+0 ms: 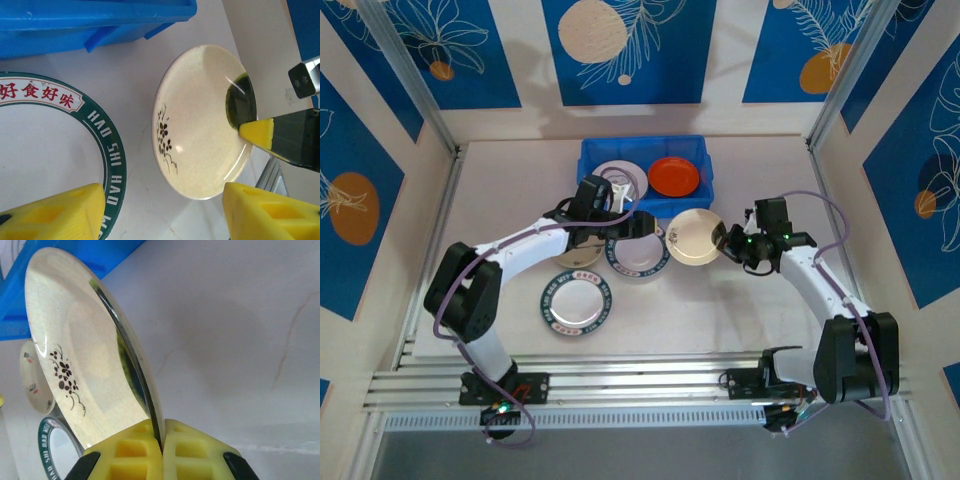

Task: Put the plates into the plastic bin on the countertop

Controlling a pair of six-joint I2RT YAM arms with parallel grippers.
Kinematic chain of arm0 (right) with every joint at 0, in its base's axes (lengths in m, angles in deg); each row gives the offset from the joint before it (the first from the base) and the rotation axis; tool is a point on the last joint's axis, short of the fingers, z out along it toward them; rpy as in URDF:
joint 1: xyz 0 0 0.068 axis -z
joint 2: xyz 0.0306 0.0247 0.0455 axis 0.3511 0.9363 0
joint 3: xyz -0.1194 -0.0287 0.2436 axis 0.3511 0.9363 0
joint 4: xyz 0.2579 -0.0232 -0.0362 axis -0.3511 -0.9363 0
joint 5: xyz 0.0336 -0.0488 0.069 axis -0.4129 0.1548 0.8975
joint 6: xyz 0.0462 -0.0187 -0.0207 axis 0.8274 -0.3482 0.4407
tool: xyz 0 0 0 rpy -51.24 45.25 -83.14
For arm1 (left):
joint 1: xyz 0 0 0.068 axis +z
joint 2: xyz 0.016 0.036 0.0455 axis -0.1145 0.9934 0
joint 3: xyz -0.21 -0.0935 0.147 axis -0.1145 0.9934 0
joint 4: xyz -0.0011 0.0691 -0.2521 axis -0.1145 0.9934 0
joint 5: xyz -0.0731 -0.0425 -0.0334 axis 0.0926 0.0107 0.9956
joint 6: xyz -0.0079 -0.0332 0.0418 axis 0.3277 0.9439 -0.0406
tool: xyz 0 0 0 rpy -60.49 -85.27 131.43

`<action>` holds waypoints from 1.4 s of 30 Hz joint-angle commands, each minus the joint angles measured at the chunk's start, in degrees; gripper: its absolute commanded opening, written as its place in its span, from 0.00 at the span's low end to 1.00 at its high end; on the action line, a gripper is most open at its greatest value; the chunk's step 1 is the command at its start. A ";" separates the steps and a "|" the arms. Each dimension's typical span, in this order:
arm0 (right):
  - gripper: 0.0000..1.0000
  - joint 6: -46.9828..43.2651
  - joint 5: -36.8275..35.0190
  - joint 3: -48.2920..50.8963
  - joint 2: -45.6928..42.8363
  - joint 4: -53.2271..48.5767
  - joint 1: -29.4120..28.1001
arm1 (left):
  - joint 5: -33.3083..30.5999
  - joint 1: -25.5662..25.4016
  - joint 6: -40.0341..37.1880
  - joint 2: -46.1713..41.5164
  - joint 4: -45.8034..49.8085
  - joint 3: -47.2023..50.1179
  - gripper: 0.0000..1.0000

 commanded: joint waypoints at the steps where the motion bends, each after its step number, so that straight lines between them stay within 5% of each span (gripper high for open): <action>1: 0.00 -1.45 6.30 -2.25 -1.02 2.50 -1.99 | 2.20 -0.04 1.50 0.90 -2.88 -0.59 0.61; 9: 0.00 -1.66 11.05 -4.88 1.11 5.00 -5.17 | 2.51 -0.03 1.49 1.19 -2.99 -0.16 0.51; 16: 0.00 -1.83 10.31 -6.30 1.72 4.58 -5.83 | 1.95 0.23 1.76 1.12 -2.08 -0.21 0.31; 24: 0.00 -2.11 9.64 -6.91 2.75 4.57 -5.76 | 1.52 0.58 2.31 1.19 -1.55 -0.60 0.27; 32: 0.00 -1.82 9.56 -7.38 3.66 4.73 -4.99 | 1.37 0.97 2.60 1.37 -0.99 -1.22 0.00; 36: 0.00 -1.43 8.64 -8.43 4.88 3.94 -4.45 | 0.82 1.14 2.11 1.86 0.70 -2.75 0.00; 40: 0.46 -0.97 8.16 -11.41 6.33 2.13 -2.62 | -1.32 1.78 -0.71 3.63 7.38 -8.78 0.00; 42: 0.56 -1.46 7.78 -13.33 6.39 1.22 -1.69 | -2.03 2.15 -2.00 4.85 10.20 -12.29 0.00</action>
